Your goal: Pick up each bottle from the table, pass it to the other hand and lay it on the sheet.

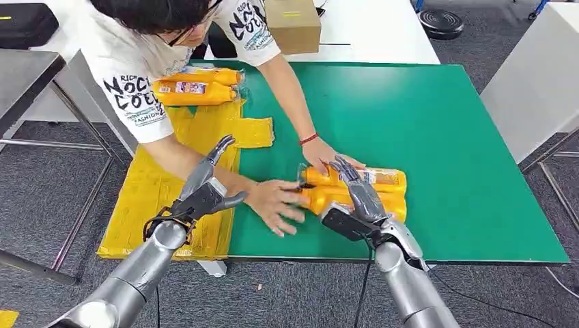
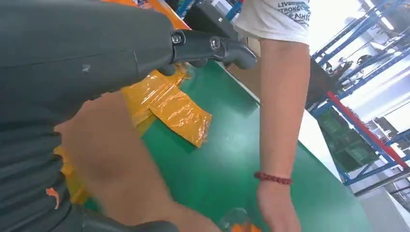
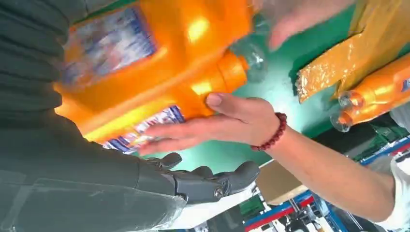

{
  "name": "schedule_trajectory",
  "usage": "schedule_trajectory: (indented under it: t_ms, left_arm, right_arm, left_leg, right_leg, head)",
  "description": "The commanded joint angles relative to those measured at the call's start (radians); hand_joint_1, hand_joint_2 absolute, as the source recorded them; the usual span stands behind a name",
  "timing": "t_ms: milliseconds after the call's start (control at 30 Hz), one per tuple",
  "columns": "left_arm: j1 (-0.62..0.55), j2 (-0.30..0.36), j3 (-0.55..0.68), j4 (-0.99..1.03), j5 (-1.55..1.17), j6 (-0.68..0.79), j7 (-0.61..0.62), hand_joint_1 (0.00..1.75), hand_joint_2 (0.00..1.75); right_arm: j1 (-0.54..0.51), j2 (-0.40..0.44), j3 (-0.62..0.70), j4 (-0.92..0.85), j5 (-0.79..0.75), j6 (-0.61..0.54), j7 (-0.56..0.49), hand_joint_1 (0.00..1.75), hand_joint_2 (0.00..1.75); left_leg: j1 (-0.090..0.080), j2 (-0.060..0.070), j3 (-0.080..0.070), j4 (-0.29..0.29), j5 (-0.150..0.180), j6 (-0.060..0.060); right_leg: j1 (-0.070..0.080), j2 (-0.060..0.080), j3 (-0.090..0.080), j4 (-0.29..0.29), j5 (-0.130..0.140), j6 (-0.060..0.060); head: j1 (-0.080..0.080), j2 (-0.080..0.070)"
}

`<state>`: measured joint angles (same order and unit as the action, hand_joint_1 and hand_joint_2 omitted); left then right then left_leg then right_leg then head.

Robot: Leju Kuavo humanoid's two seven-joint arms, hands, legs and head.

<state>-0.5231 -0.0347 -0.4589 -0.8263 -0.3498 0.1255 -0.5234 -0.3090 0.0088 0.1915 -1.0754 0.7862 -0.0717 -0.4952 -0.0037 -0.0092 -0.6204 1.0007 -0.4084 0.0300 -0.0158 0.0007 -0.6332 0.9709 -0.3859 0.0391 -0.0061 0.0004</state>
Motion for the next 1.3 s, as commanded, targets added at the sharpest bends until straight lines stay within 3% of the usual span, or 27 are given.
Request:
schedule_trajectory:
  t_ms: [33, 633, 733, 833, 967, 1100, 1300]
  left_arm:
    - [-0.016, -0.010, 0.036, 0.066, 0.007, 0.001, 0.021, 0.00, 1.75]
    - [0.051, 0.007, 0.072, 0.011, 0.011, -0.023, 0.042, 0.00, 1.75]
    - [0.068, 0.006, 0.080, -0.011, 0.012, -0.020, 0.052, 0.00, 1.75]
    - [0.113, -0.003, 0.102, -0.058, 0.029, -0.012, 0.077, 0.00, 1.75]
    - [0.223, -0.039, 0.179, -0.149, 0.179, 0.039, 0.078, 0.00, 1.75]
    - [0.256, -0.050, 0.177, -0.138, 0.220, 0.076, 0.053, 0.00, 1.75]
    - [0.253, -0.050, 0.169, -0.133, 0.235, 0.076, 0.057, 0.00, 1.75]
  right_arm:
    - [-0.033, -0.032, 0.039, 0.063, 0.006, -0.005, 0.007, 0.00, 1.75]
    - [-0.078, -0.066, 0.085, 0.023, 0.029, 0.025, 0.021, 0.00, 1.75]
    - [-0.078, -0.087, 0.091, -0.026, 0.021, 0.077, 0.027, 0.00, 1.75]
    - [-0.050, -0.118, 0.076, -0.117, -0.030, 0.156, 0.035, 0.00, 1.75]
    - [0.048, -0.225, 0.079, -0.221, -0.138, 0.240, 0.026, 0.00, 1.75]
    - [0.109, -0.287, 0.090, -0.258, -0.171, 0.236, 0.011, 0.00, 1.75]
    - [0.112, -0.304, 0.096, -0.299, -0.192, 0.260, 0.035, 0.00, 1.75]
  left_leg:
    - [0.001, 0.002, 0.005, 0.000, -0.002, -0.001]
    - [0.001, 0.003, 0.005, 0.001, -0.003, -0.002]
    - [0.000, 0.002, 0.002, 0.000, -0.002, -0.001]
    - [0.000, 0.002, 0.003, 0.001, -0.003, -0.001]
    - [0.000, 0.000, 0.003, 0.000, -0.002, -0.001]
    - [0.000, -0.005, 0.007, -0.001, -0.003, -0.001]
    - [-0.001, -0.001, 0.003, 0.000, -0.005, 0.002]
  right_leg:
    - [0.001, 0.001, 0.005, -0.001, -0.002, -0.001]
    - [0.001, 0.002, 0.005, 0.001, -0.003, -0.002]
    - [0.000, 0.002, 0.002, 0.000, -0.001, -0.001]
    - [0.000, 0.001, 0.003, 0.001, -0.002, -0.001]
    - [0.000, -0.001, 0.003, 0.000, -0.002, -0.001]
    - [0.000, -0.006, 0.008, -0.002, -0.005, 0.000]
    - [-0.001, -0.002, 0.003, 0.000, -0.003, -0.001]
  head:
    - [0.000, 0.000]
    - [0.000, 0.000]
    - [0.000, 0.000]
    - [0.000, 0.000]
    - [0.000, 0.000]
    - [0.000, 0.000]
    - [0.000, 0.000]
